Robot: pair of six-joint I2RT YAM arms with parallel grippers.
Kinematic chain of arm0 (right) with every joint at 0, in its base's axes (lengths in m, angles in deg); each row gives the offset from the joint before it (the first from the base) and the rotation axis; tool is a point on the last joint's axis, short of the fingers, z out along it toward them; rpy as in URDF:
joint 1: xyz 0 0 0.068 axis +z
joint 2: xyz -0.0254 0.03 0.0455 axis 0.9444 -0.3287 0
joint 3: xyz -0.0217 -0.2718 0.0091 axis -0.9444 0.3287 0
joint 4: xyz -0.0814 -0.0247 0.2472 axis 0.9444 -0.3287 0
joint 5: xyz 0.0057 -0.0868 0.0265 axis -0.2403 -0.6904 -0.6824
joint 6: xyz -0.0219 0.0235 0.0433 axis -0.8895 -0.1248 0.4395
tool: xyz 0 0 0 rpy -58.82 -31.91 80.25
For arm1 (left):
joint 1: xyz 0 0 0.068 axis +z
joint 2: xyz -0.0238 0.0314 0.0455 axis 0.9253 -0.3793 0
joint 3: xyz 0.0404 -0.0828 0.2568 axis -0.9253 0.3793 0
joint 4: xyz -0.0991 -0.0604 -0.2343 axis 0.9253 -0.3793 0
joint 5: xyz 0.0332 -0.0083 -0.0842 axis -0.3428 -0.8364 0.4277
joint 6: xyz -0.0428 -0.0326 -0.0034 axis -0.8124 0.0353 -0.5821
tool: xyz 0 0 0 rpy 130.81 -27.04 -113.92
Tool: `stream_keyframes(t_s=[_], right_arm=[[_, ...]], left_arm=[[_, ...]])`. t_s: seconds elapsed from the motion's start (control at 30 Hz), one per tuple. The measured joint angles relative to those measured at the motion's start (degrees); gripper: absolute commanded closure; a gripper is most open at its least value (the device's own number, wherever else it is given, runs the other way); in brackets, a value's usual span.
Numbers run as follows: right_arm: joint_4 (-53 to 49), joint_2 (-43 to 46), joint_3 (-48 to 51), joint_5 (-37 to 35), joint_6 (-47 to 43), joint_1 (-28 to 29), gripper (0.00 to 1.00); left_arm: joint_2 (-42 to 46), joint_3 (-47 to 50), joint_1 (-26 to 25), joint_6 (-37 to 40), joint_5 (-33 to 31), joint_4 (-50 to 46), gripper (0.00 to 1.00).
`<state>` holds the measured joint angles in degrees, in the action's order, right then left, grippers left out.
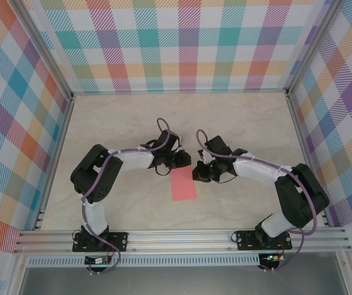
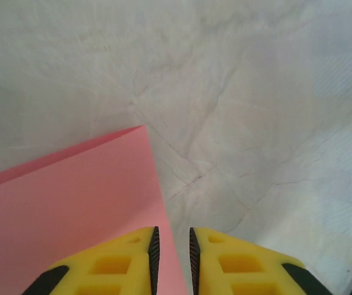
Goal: Fold a paper plane with a square sheet of paper (pick it up from the middle)
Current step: Fold the square sheet of paper in half at the center of the table.
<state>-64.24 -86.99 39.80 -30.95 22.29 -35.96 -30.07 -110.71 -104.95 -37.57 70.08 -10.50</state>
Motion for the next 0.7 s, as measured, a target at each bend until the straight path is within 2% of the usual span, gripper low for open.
stream_keyframes(t_s=[0.23,0.37,0.6,0.7], right_arm=[[2.8,-14.6,-11.3,-0.7,-0.2,-0.2,1.00],[2.7,-20.9,-15.8,-2.0,-0.4,-0.2,1.00],[1.7,-23.8,-19.0,-5.6,1.5,-0.8,1.00],[3.5,-22.8,-17.0,-6.1,4.2,-1.5,1.00]], left_arm=[[13.1,4.7,4.9,-4.2,-7.8,-4.5,0.65],[16.7,9.5,6.3,-5.7,-10.5,-8.0,0.61],[17.3,13.0,6.3,-7.3,-10.0,-10.1,0.59],[18.0,14.2,6.2,-8.0,-8.2,-9.2,0.62]])
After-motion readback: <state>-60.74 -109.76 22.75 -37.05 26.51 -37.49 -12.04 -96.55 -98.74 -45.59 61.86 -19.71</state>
